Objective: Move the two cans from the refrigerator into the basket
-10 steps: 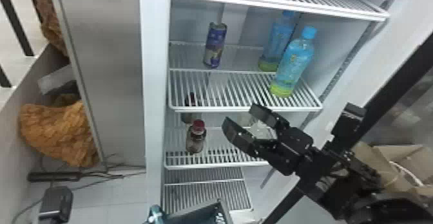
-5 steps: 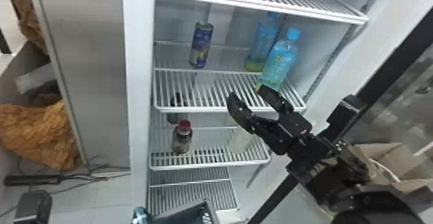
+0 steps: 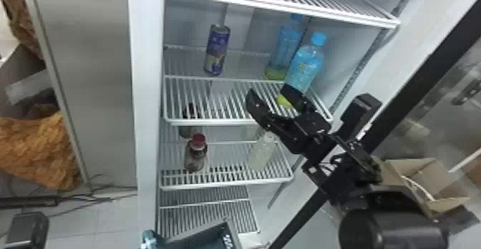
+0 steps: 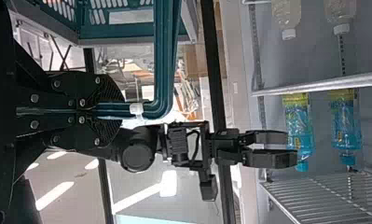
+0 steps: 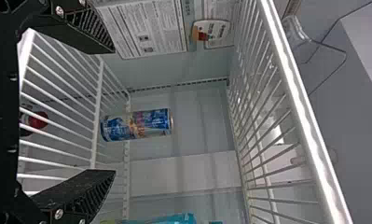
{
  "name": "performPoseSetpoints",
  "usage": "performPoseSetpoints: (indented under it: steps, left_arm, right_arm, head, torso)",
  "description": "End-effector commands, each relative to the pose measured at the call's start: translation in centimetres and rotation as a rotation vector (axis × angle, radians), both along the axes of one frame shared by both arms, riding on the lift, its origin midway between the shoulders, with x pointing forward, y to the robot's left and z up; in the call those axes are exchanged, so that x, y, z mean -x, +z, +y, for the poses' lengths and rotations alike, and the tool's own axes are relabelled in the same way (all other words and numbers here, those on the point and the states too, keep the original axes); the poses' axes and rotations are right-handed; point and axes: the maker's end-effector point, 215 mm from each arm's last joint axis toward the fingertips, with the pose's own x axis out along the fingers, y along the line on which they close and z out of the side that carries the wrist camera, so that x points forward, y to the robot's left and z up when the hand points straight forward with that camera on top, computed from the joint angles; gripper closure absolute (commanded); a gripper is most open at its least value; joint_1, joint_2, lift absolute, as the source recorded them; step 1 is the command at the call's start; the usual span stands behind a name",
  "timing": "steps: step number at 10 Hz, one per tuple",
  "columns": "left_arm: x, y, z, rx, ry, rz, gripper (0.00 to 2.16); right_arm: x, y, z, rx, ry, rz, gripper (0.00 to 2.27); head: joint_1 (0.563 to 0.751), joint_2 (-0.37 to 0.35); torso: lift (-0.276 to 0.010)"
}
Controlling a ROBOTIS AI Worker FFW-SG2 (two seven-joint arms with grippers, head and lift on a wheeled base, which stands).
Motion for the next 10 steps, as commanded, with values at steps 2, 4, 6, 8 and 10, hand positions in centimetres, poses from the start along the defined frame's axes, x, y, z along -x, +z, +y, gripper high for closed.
performPoseSetpoints:
  steps: [2, 4, 6, 8, 10]
  left_arm:
    - [0.1, 0.0, -0.1, -0.003, -0.009, -0.001, 1.2]
    - [0.0, 0.0, -0.1, -0.007, -0.011, -0.005, 1.2]
    - [0.0, -0.1, -0.3, -0.006, -0.018, -0.002, 1.2]
    - [-0.1, 0.0, -0.3, -0.005, -0.019, -0.005, 1.2]
    - [-0.1, 0.1, -0.4, -0.005, -0.021, -0.007, 1.2]
  right_arm:
    - [-2.7, -0.8, 0.6, -0.002, -0.004, -0.002, 0.12]
    - [-4.4, -1.1, 1.0, 0.002, -0.014, -0.005, 0.12]
    - [-6.3, -1.8, 1.0, -0.002, -0.018, 0.001, 0.12]
    - [-7.9, -1.9, 1.2, -0.002, -0.022, 0.004, 0.12]
    - [-10.2, -2.1, 2.1, -0.005, -0.009, 0.011, 0.11]
  head:
    - [0.695, -0.321]
    - [0.695, -0.306]
    - [0.695, -0.296]
    - [0.695, -0.288]
    - [0.695, -0.276]
  torso:
    - [-0.035]
    - [-0.035]
    - [-0.035]
    - [-0.035]
    - [-0.035]
